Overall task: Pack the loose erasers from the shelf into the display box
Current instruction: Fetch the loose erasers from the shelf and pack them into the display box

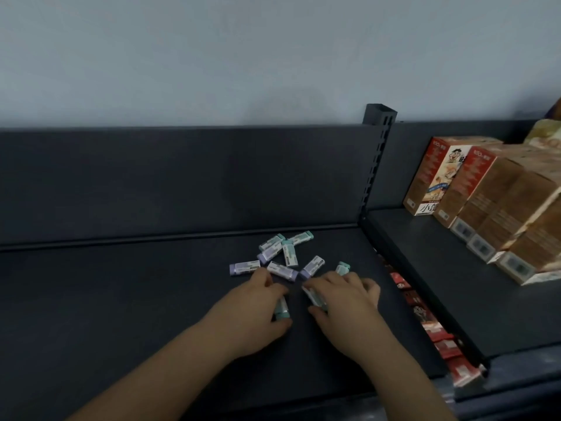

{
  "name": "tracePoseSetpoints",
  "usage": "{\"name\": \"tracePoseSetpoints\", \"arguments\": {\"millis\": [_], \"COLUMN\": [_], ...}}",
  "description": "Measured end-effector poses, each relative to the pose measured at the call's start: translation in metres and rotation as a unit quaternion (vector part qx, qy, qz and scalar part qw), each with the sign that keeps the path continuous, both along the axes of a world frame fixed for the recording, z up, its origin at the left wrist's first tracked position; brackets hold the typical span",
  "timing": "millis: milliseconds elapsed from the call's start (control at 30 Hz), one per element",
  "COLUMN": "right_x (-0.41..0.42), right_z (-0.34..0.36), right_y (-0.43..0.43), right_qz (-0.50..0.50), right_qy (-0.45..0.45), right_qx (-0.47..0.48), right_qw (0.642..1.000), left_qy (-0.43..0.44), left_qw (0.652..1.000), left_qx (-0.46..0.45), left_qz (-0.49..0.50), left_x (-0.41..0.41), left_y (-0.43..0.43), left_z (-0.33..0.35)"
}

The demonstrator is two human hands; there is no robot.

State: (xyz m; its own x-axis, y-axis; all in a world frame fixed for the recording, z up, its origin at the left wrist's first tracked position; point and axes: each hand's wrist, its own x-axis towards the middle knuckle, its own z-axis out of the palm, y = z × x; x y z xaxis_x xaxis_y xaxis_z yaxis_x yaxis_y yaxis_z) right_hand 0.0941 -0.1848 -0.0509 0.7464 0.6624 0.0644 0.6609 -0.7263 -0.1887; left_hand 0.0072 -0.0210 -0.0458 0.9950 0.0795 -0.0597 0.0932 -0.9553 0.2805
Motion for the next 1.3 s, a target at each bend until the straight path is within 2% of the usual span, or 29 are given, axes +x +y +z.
{"name": "tracePoseSetpoints", "arguments": {"millis": [100, 300, 467, 667, 967, 1300], "right_x": [0.000, 0.005, 0.004, -0.004, -0.042, -0.127], "right_z": [0.001, 0.004, 0.003, 0.008, 0.020, 0.034], "right_y": [0.003, 0.000, -0.006, 0.009, 0.073, 0.180], "right_qz": [0.049, 0.044, 0.042, 0.082, 0.178, 0.205], "right_qy": [0.048, 0.017, 0.018, 0.028, 0.029, 0.042], "right_qx": [0.023, -0.009, -0.041, -0.016, 0.052, 0.051], "right_qw": [0.997, 0.999, 0.998, 0.996, 0.982, 0.977], "left_qy": [-0.012, -0.033, -0.060, -0.074, -0.112, -0.144], "left_qw": [1.000, 0.996, 0.995, 0.996, 0.992, 0.986], "left_qx": [0.022, 0.044, 0.061, 0.043, -0.039, -0.039], "left_qz": [-0.013, -0.068, -0.056, -0.024, 0.040, 0.081], "left_x": [-0.002, 0.000, 0.001, -0.016, -0.082, -0.182], "left_y": [0.010, 0.012, 0.020, 0.036, 0.098, 0.207], "left_z": [0.006, -0.002, -0.005, -0.005, 0.008, 0.023]}}
